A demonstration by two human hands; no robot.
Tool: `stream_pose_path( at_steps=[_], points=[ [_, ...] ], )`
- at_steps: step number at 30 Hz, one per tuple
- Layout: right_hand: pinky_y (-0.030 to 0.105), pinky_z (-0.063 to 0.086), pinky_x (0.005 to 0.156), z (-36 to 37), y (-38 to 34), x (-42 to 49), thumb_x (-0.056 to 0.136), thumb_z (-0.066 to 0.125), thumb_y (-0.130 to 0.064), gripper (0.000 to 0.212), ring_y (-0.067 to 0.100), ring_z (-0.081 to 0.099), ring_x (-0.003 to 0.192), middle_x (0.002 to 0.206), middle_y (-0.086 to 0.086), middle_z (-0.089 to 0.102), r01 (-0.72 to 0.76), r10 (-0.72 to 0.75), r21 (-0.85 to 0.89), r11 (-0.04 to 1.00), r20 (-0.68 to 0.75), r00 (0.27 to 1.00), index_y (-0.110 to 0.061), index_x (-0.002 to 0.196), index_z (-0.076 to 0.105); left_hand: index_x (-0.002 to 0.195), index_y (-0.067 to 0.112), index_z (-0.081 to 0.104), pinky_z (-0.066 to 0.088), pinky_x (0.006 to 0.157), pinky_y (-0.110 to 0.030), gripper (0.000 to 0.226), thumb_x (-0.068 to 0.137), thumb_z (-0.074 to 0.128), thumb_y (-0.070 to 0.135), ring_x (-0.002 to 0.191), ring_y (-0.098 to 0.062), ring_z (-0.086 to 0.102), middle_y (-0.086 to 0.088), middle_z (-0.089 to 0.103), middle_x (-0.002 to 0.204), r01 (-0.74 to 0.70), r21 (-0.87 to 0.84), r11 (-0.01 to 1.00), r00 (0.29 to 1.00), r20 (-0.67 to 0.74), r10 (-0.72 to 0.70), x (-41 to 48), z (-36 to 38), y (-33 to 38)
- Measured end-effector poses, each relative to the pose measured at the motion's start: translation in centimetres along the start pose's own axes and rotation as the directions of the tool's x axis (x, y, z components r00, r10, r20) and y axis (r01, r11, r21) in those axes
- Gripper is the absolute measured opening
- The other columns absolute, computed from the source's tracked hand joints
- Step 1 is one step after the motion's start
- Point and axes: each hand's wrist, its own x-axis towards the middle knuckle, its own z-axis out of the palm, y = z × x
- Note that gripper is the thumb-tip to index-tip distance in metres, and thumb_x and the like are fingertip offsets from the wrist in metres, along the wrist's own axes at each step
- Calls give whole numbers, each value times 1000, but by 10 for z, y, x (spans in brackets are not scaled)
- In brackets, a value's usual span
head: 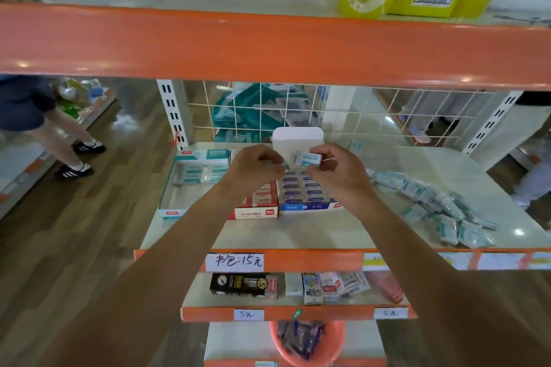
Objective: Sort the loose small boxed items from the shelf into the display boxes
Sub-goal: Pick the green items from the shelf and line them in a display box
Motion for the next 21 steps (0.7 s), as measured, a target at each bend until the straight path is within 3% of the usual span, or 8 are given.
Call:
stream_pose_path(
  at_steps=[5, 9, 12, 17, 21],
  points=[
    [14, 50, 70, 17, -14, 3, 82, 73, -16, 26, 1, 64, 83, 93, -15, 63, 26, -23, -43, 999, 67, 998, -28, 101, 59, 96, 22, 56, 47, 63, -12, 26, 79, 76, 15, 77, -8, 59, 13, 59, 85, -99, 185, 978, 993, -45, 110, -3, -26, -18],
    [16, 50, 72, 36, -25, 5, 83, 73, -19, 25, 6, 61, 87, 99, -8, 64, 63, -51, -96, 993, 128, 990, -20, 105, 62, 97, 20, 62, 45, 57, -3, 19, 82, 73, 15, 72, -1, 60, 11, 62, 81, -169, 251, 953, 981, -47, 186, -5, -46, -37],
    [8, 44, 63, 52, -32, 6, 83, 73, -20, 27, 0, 58, 80, 98, -8, 63, 68, -52, -104, 992, 146, 988, -19, 108, 63, 99, 19, 63, 42, 55, -2, 15, 86, 69, 14, 72, 1, 58, 12, 61, 83, -149, 249, 957, 986, -41, 164, -5, -57, -49],
    [9, 46, 65, 74, -46, 7, 85, 71, -23, 25, 3, 59, 82, 94, -13, 60, 79, -61, -112, 991, 158, 986, -22, 108, 61, 113, 15, 66, 44, 61, -9, 24, 90, 62, 14, 83, -9, 61, 3, 66, 101, -111, 226, 968, 990, -60, 128, -4, -78, -61],
    [2, 42, 56, 87, -56, 5, 86, 70, -25, 21, 0, 59, 80, 88, -17, 58, 100, -85, -104, 990, 145, 986, -29, 103, 58, 110, 12, 70, 40, 52, -2, 21, 92, 58, 11, 71, -4, 56, 5, 63, 94, -123, 262, 957, 984, -91, 151, -8, -93, -68]
  ],
)
